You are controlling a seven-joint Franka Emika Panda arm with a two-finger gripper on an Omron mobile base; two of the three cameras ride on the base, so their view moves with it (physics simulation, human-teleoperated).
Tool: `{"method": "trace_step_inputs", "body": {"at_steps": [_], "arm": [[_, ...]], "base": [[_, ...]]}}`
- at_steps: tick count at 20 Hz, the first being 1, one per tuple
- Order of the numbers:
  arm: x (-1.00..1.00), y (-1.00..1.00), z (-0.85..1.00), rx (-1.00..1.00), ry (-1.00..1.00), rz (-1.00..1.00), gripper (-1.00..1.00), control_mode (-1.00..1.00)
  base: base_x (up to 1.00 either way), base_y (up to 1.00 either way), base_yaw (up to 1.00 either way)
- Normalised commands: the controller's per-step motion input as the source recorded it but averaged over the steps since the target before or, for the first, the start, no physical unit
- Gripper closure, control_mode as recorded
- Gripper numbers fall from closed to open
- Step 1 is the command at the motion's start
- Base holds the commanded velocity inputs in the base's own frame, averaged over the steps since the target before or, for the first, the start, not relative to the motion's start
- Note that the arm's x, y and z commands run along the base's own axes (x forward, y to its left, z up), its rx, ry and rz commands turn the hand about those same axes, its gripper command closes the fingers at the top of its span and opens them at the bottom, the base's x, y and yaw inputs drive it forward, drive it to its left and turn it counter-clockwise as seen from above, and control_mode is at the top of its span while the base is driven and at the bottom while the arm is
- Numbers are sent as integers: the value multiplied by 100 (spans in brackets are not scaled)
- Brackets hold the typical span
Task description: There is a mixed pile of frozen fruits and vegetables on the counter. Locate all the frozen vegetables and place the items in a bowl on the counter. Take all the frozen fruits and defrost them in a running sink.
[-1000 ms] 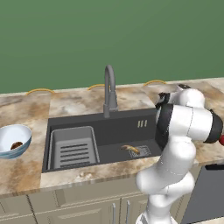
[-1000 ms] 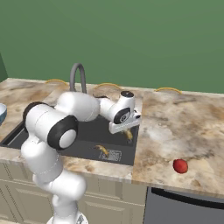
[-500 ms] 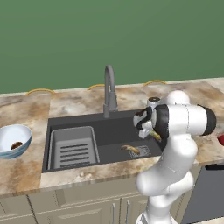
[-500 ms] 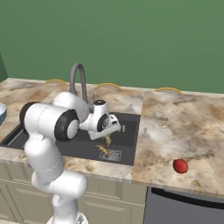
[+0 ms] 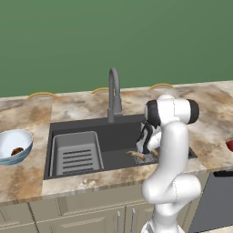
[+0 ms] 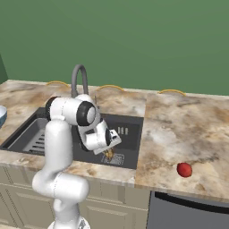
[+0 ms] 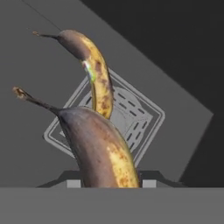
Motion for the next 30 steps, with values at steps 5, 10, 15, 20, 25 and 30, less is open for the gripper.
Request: {"method": "trace_step_inputs", "body": {"at_steps": [5, 10, 15, 20, 25, 30], "arm": [[45, -37, -44, 0, 7, -5, 100, -100], [37, -39, -4, 3, 8, 0, 100, -100], [46, -26, 0, 5, 11, 0, 100, -100], [64, -14, -1, 3, 13, 0, 100, -100], [50, -6, -9, 1, 7, 0, 100, -100], [30, -9, -37, 3, 3, 0, 100, -100]], "base": [[0, 0, 0], [0, 0, 0], [0, 0, 0], [0, 0, 0], [0, 0, 0], [0, 0, 0]]}}
